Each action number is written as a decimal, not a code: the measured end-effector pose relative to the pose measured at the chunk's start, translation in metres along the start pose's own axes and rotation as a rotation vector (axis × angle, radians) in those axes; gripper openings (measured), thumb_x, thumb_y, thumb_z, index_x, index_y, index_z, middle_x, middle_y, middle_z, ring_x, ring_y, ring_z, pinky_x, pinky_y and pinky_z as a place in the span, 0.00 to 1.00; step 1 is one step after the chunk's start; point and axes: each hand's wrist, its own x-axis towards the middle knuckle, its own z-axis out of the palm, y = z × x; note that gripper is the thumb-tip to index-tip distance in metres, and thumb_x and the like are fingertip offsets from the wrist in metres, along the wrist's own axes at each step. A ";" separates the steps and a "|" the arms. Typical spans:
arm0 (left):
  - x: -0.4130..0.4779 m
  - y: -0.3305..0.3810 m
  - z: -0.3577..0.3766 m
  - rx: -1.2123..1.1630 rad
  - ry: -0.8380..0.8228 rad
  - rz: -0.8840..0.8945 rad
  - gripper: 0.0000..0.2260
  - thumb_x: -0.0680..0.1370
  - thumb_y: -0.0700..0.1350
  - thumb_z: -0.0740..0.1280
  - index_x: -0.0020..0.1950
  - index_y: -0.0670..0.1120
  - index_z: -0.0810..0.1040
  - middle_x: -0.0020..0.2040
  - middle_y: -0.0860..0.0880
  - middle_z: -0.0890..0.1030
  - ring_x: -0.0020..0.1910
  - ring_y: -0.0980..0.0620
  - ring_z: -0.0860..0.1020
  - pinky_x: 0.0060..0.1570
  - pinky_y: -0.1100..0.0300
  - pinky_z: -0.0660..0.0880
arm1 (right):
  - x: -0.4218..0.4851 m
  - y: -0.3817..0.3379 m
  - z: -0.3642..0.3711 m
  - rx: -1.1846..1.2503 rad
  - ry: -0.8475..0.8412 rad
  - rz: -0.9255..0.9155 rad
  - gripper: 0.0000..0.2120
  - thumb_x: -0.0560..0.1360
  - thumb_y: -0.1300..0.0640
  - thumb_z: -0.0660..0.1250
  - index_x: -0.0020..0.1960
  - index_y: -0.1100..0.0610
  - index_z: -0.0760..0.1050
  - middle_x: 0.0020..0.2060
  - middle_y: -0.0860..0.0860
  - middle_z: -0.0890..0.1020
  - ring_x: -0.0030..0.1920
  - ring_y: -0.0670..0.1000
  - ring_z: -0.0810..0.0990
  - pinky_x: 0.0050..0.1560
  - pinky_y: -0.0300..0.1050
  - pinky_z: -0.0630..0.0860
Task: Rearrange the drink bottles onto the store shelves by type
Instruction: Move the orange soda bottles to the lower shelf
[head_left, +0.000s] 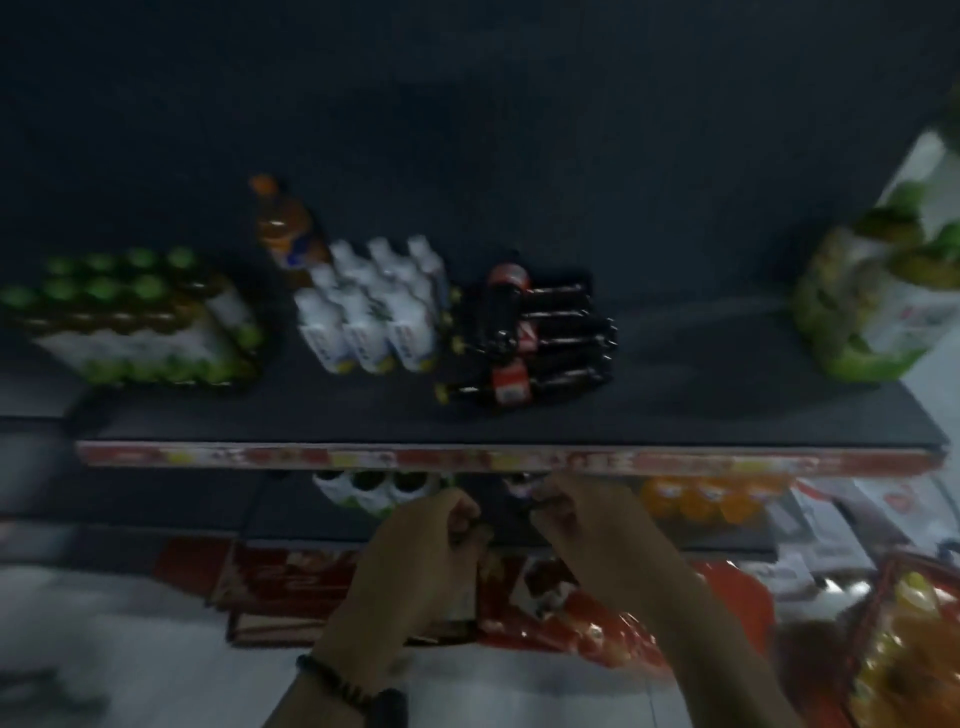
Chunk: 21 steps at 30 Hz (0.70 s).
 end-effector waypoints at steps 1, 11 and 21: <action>0.001 -0.011 -0.017 0.016 0.012 0.009 0.09 0.83 0.57 0.68 0.60 0.57 0.78 0.47 0.60 0.79 0.40 0.61 0.77 0.37 0.68 0.71 | 0.008 -0.022 0.004 0.007 0.021 -0.032 0.07 0.83 0.49 0.70 0.60 0.47 0.79 0.50 0.43 0.84 0.49 0.44 0.83 0.52 0.43 0.82; 0.040 -0.166 -0.177 0.080 0.031 -0.025 0.13 0.82 0.62 0.65 0.60 0.56 0.73 0.49 0.57 0.78 0.44 0.55 0.79 0.45 0.57 0.80 | 0.139 -0.241 0.075 -0.038 0.015 -0.091 0.04 0.83 0.48 0.69 0.52 0.45 0.75 0.44 0.44 0.81 0.45 0.47 0.82 0.49 0.48 0.80; 0.081 -0.239 -0.250 -0.074 0.178 0.015 0.24 0.79 0.62 0.69 0.73 0.58 0.70 0.53 0.58 0.80 0.54 0.55 0.81 0.54 0.53 0.81 | 0.294 -0.336 0.065 -0.118 0.326 -0.070 0.09 0.79 0.54 0.73 0.55 0.57 0.77 0.42 0.47 0.82 0.43 0.49 0.82 0.40 0.41 0.72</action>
